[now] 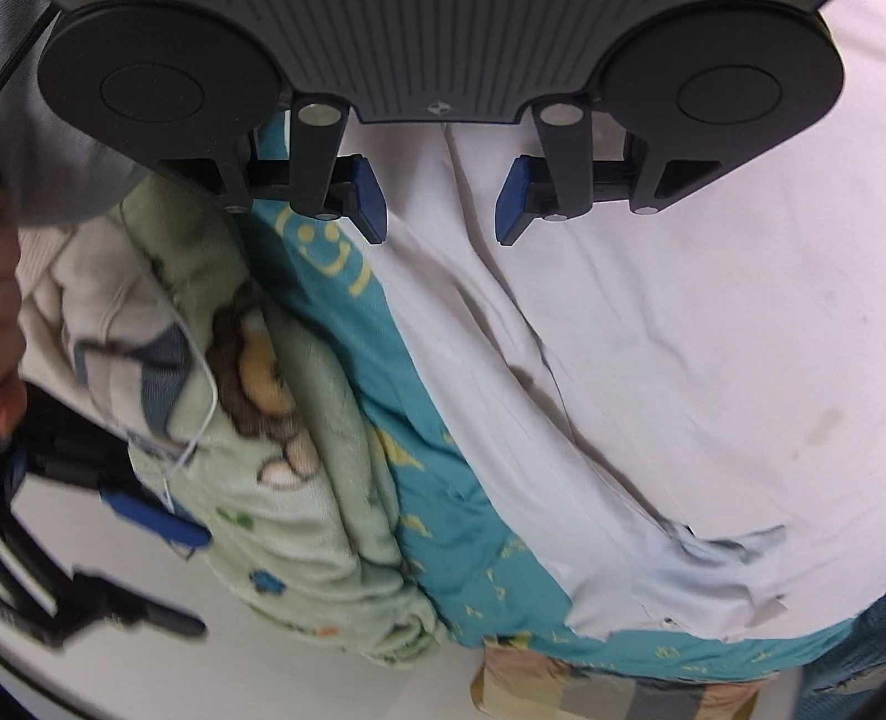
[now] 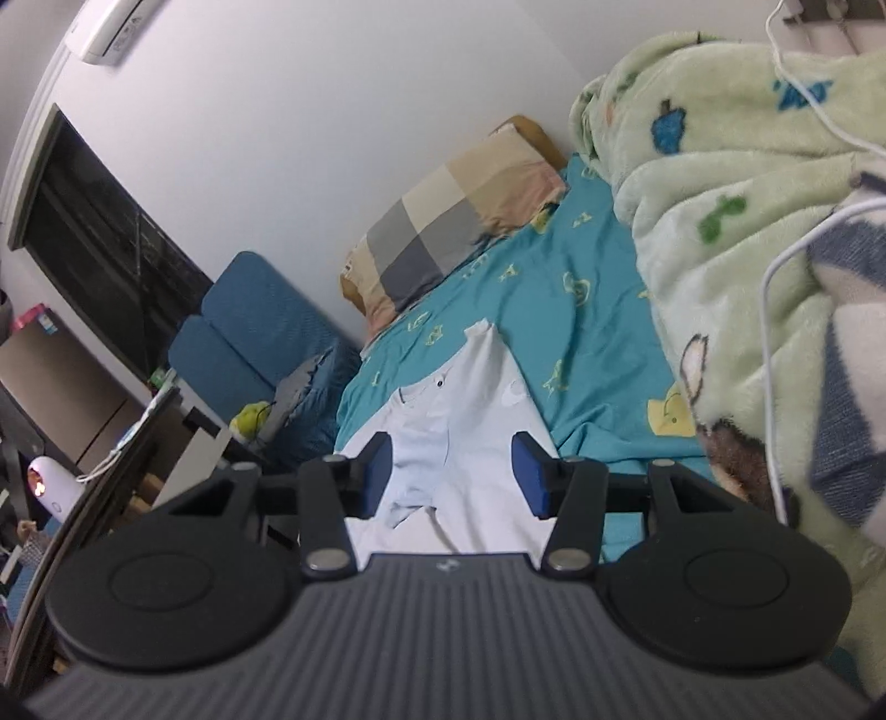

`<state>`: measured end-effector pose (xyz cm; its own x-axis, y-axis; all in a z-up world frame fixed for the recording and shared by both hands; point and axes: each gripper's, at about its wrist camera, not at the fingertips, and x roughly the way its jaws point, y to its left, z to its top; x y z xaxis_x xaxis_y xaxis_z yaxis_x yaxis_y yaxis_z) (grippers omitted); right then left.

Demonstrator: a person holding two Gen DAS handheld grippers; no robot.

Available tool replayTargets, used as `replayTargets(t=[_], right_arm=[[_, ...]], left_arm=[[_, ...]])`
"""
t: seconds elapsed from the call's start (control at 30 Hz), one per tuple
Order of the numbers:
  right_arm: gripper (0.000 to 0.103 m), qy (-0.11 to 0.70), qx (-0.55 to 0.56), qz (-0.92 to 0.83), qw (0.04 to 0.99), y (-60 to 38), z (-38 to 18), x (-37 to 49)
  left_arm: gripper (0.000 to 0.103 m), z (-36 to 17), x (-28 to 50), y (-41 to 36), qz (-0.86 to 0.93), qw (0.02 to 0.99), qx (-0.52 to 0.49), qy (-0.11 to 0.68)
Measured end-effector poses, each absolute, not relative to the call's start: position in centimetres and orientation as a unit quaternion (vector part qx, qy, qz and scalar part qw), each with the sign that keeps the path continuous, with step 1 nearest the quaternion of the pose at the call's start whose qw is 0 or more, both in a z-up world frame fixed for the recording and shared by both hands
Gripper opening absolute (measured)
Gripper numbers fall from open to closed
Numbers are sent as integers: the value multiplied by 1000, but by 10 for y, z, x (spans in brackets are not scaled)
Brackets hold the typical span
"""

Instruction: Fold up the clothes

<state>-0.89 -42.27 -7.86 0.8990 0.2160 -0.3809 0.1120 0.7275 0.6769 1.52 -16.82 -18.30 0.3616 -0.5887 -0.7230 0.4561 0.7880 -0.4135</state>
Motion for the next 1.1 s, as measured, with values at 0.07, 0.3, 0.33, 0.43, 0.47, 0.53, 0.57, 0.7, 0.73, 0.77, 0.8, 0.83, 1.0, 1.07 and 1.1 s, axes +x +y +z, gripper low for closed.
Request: replayTargets(t=[0.07, 0.3, 0.33, 0.43, 0.47, 0.53, 0.57, 0.7, 0.73, 0.77, 0.8, 0.83, 1.0, 1.07, 1.1], right_arm=[[51, 235, 368, 36, 899, -421, -84, -2], [51, 253, 386, 38, 886, -429, -95, 7], [51, 252, 389, 40, 885, -430, -94, 6], [51, 257, 379, 43, 888, -425, -93, 8], [51, 263, 372, 45, 889, -422, -94, 10], [51, 277, 357, 51, 891, -414, -94, 14], [51, 285, 346, 54, 892, -409, -95, 17], [51, 320, 289, 61, 900, -387, -97, 29], [51, 327, 280, 62, 901, -383, -99, 31], [51, 333, 271, 63, 901, -380, -100, 33], [51, 339, 264, 63, 901, -377, -101, 34], [51, 344, 258, 62, 901, -375, -103, 35], [51, 363, 247, 62, 896, -369, -110, 41], [51, 363, 241, 59, 898, -367, -108, 40], [51, 360, 236, 58, 901, -367, -106, 39]], left_arm=[[40, -188, 13, -175, -328, 815, -61, 474], [1, -168, 6, -171, -351, 813, -57, 462], [1, -163, 9, -160, -346, 810, -74, 468], [1, -149, 15, -129, -332, 798, -125, 487], [1, -144, 17, -119, -326, 794, -142, 493], [1, -141, 21, -99, -307, 787, -168, 508], [1, -145, 23, -91, -288, 789, -163, 517], [1, -176, 33, -74, -222, 784, -140, 563], [1, -184, 37, -74, -211, 778, -140, 575], [1, -192, 40, -74, -200, 773, -139, 586], [1, -195, 43, -75, -198, 770, -138, 591], [1, -195, 44, -76, -199, 771, -133, 591], [3, -189, 45, -77, -209, 778, -117, 581], [6, -183, 46, -75, -213, 783, -118, 572], [8, -180, 46, -74, -215, 786, -118, 568]])
